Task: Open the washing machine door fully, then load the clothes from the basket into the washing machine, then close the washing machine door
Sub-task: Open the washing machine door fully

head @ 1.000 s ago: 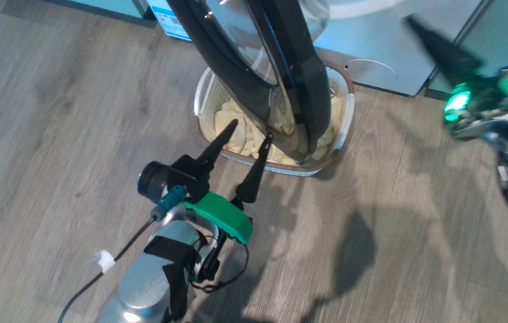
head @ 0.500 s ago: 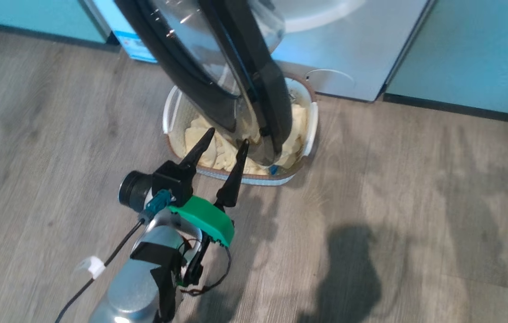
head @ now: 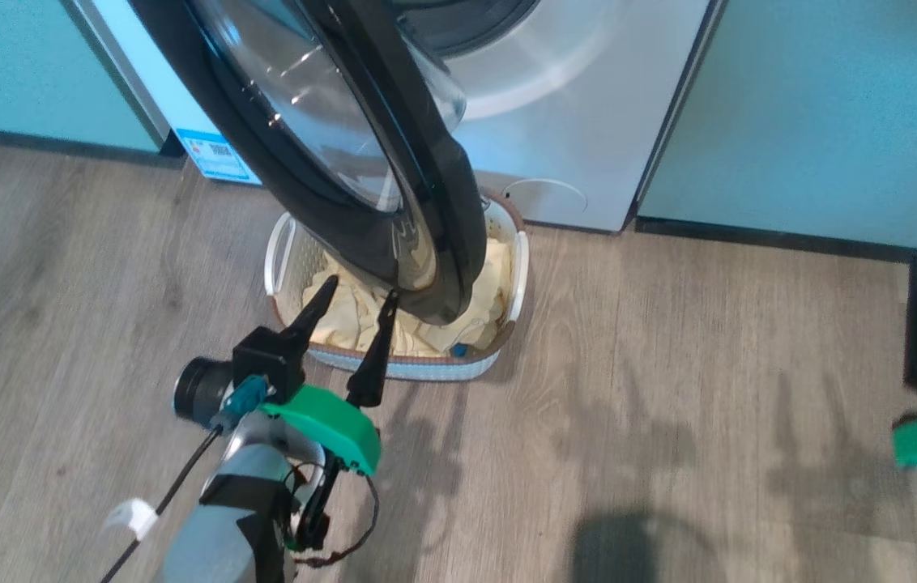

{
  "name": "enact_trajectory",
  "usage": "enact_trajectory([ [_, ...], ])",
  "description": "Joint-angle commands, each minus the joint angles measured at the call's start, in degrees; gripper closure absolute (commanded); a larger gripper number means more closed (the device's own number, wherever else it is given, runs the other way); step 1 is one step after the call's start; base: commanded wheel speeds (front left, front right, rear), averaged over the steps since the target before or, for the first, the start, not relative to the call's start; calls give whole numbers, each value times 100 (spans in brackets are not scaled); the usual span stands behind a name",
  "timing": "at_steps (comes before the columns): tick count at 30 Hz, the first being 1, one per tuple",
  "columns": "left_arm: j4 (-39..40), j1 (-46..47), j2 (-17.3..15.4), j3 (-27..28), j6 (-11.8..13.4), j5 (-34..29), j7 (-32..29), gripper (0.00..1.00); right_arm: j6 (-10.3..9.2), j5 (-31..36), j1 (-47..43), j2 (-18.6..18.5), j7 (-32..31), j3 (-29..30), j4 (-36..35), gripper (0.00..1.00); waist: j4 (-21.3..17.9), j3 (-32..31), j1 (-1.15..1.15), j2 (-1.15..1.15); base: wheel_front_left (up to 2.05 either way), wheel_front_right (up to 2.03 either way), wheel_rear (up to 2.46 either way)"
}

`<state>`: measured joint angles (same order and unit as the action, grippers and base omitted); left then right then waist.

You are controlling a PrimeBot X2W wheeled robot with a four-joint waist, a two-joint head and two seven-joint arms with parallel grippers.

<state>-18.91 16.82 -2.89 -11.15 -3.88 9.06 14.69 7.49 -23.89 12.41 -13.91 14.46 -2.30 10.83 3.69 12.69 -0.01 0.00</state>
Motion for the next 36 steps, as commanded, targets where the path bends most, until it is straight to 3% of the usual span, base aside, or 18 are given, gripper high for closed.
enact_trajectory([
  [1,159,61,-126,222,-4,-71,31,0,0,161,-65,-34,52,-10,-278,0,-31,-90,1,0,0,0,0],
  [15,82,-308,-161,515,-34,-74,31,0,0,1219,-1742,747,53,480,-1231,0,-172,-484,1,0,0,0,0],
  [36,-63,-399,-131,602,-92,-89,31,0,0,1378,-2005,949,53,429,-1284,0,-274,-714,1,0,0,0,0],
])
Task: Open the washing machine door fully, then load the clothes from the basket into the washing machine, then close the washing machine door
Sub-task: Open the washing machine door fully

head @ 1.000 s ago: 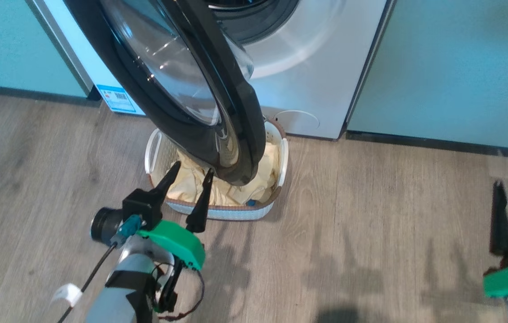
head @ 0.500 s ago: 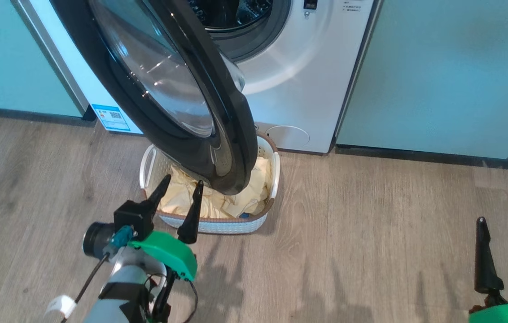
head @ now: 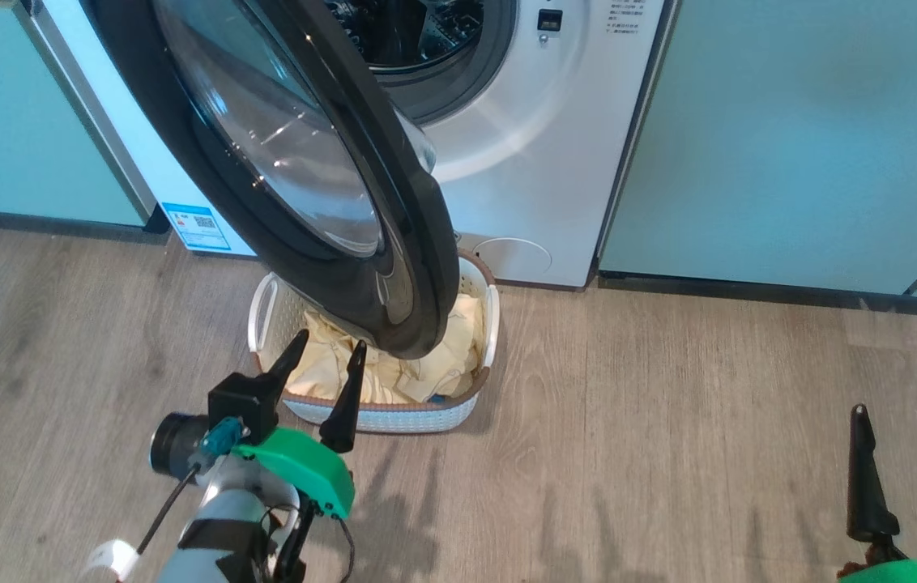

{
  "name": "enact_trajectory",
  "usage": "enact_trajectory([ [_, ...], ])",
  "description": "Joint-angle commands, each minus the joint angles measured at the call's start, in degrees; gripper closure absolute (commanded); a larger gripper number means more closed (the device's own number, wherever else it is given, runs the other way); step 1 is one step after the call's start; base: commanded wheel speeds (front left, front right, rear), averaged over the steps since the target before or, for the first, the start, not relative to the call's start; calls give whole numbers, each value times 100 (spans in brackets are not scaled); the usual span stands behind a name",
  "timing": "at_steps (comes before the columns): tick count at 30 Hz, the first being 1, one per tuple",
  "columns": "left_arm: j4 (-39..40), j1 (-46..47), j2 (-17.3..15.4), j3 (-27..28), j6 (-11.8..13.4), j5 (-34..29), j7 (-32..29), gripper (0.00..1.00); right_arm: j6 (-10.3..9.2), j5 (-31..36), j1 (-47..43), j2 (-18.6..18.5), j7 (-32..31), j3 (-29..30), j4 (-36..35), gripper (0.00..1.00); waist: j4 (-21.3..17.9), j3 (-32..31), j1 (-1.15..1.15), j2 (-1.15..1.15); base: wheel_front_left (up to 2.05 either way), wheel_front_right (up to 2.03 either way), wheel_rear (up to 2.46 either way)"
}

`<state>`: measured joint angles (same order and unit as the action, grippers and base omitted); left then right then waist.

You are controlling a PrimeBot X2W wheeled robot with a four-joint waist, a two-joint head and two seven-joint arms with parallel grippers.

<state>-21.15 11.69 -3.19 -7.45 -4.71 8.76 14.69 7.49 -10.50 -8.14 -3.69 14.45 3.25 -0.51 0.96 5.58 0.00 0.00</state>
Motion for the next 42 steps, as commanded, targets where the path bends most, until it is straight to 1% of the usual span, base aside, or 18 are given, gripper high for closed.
enact_trajectory([
  [1,155,112,-99,236,-10,-60,31,0,0,39,44,-72,54,-128,-146,0,-4,-13,0,0,0,0,0],
  [19,19,125,-64,265,-21,-72,31,0,0,19,-51,-72,54,-153,-93,0,-114,-122,0,0,0,0,0],
  [20,-1,135,-64,267,-25,-72,31,31,0,18,-52,-70,54,-158,-93,0,-118,-127,0,0,0,0,0],
  [21,-24,144,-67,271,-28,-71,31,71,0,17,-53,-68,54,-161,-91,0,-123,-133,0,0,0,0,0],
  [22,-44,155,-69,277,-28,-73,31,100,0,14,-55,-65,54,-164,-89,0,-127,-136,0,0,0,0,0],
  [27,-129,238,-83,300,7,-113,31,100,0,4,-59,-58,54,-167,-83,0,-128,-137,0,0,0,0,0],
  [31,-105,348,-99,330,88,-174,31,100,0,0,-56,-53,55,-166,-78,0,-121,-128,0,0,0,0,0],
  [37,497,618,-144,430,272,-347,31,100,0,-7,-39,-41,55,-186,-68,0,-103,-124,0,0,0,0,0],
  [42,1251,997,-194,505,389,-481,31,100,0,-5,-31,-38,55,-185,-64,0,-103,-129,0,0,0,0,0],
])
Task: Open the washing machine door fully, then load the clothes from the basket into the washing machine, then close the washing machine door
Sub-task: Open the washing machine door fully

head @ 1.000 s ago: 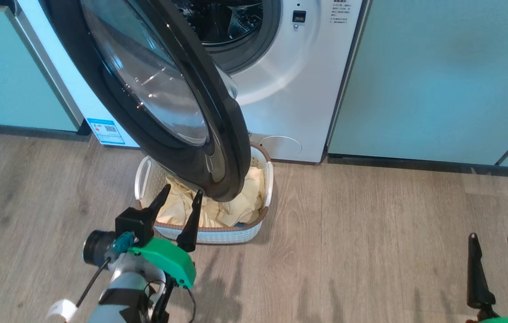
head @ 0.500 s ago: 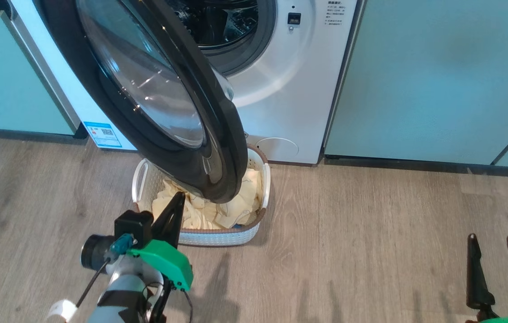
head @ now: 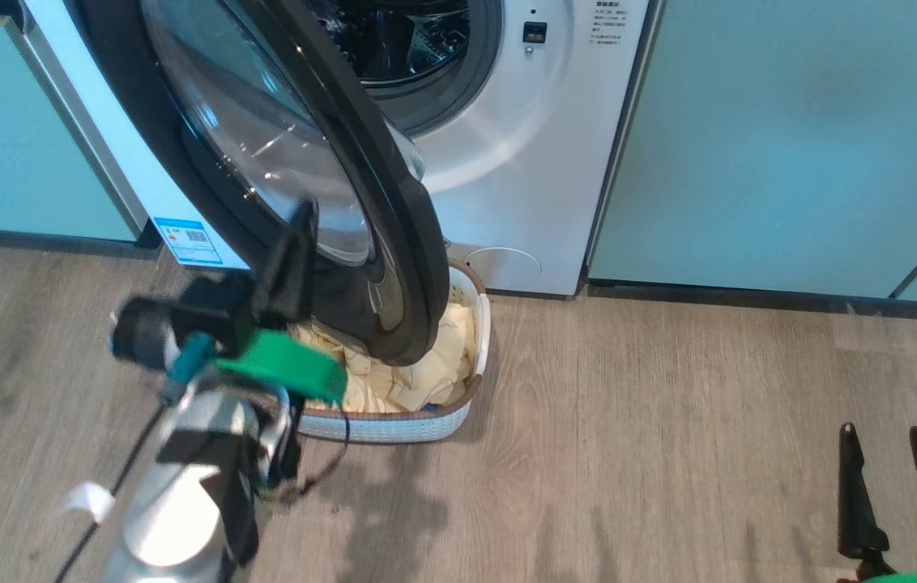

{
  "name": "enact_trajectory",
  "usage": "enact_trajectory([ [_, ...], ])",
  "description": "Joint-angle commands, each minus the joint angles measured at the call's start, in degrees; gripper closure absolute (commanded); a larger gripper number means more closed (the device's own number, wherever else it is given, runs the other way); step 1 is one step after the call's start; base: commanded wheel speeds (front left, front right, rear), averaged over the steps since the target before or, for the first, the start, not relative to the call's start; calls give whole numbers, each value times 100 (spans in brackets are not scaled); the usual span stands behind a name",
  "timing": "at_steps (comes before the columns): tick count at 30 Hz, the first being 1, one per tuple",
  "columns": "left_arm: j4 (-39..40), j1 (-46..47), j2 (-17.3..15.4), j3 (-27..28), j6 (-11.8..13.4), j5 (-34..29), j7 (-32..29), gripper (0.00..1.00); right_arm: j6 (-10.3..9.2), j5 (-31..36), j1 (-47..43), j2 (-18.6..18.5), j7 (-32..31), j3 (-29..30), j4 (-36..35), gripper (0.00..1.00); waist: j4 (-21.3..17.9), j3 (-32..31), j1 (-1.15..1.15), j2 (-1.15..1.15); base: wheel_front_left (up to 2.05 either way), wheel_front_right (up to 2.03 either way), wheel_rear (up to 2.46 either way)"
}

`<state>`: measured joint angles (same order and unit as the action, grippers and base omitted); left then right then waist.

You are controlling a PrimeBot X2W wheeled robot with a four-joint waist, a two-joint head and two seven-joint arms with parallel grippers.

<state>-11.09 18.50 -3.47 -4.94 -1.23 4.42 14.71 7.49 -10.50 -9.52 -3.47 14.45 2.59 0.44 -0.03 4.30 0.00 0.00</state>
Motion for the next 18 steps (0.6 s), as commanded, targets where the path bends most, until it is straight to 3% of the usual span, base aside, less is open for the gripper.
enact_trajectory([
  [1,412,393,-180,275,79,-82,29,100,0,-5,114,-59,55,-119,-159,0,-12,-3,0,0,0,0,0],
  [9,1608,990,-187,157,133,-245,29,100,0,-4,139,-43,55,-136,-140,0,-52,-14,0,0,0,0,0],
  [18,1862,1240,-37,-746,-200,-59,-204,100,0,-12,172,-20,55,-153,-125,0,-139,5,0,0,0,0,0],
])
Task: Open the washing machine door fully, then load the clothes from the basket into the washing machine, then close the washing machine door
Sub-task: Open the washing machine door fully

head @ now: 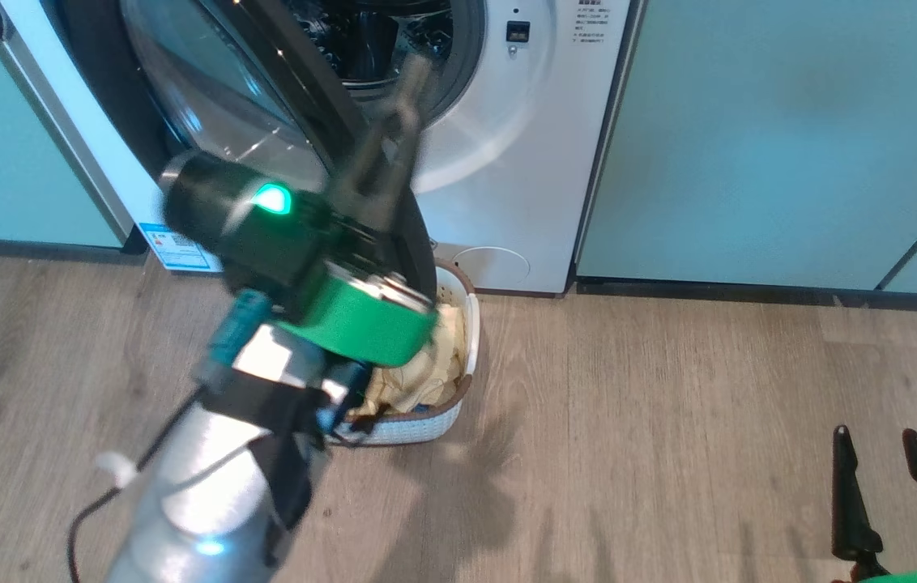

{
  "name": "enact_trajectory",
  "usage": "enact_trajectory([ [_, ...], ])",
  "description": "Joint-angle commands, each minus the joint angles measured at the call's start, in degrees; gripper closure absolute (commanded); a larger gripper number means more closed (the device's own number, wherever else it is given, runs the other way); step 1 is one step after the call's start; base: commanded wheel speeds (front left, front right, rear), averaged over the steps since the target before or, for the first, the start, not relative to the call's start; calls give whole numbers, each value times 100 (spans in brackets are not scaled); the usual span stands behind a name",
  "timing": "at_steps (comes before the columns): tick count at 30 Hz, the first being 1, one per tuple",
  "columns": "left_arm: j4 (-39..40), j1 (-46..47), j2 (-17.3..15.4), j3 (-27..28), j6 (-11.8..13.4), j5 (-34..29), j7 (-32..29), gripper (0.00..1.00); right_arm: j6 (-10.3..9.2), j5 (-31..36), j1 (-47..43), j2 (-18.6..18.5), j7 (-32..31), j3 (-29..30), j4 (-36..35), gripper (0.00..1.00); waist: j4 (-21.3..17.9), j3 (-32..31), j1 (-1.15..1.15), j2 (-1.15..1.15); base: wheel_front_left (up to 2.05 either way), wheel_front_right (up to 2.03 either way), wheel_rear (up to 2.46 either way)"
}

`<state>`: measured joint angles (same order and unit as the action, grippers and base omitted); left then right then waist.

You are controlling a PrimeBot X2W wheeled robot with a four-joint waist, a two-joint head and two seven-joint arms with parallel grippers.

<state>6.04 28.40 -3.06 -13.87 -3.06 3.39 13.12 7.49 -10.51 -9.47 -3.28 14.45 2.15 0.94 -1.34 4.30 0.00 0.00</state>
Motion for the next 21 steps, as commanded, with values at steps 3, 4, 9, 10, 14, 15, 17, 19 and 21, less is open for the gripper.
enact_trajectory([
  [3,14,180,-32,-260,-97,261,-324,100,0,-22,181,-30,55,-113,-164,0,-46,20,0,0,0,0,0],
  [4,-58,147,-21,-392,-114,335,-424,100,0,-26,185,-28,55,-115,-158,0,-57,24,0,0,0,0,0],
  [9,-526,-40,7,-955,-153,753,-850,100,0,-49,197,-15,55,-151,-119,0,-110,32,0,0,0,0,0],
  [10,-630,-64,9,-1040,-143,815,-908,100,0,-57,200,-13,55,-158,-109,0,-117,34,0,0,0,0,0],
  [14,-937,-107,14,-1248,-92,988,-1065,100,0,-74,209,-9,55,-173,-91,0,-132,40,0,0,0,0,0],
  [15,-1032,-104,15,-1300,-68,1033,-1099,100,0,-78,209,-8,55,-177,-87,0,-134,42,0,0,0,0,0],
  [17,-1231,-79,16,-1362,-1,1125,-1152,100,0,-83,213,-7,55,-187,-79,0,-141,44,0,0,0,0,0],
  [19,-1433,-21,16,-1404,55,1187,-1174,100,0,-91,212,-5,55,-193,-70,0,-148,37,0,0,0,0,0],
  [21,-1623,39,17,-1435,110,1252,-1173,100,0,-100,204,-6,55,-200,-50,0,-160,18,0,0,0,0,0],
])
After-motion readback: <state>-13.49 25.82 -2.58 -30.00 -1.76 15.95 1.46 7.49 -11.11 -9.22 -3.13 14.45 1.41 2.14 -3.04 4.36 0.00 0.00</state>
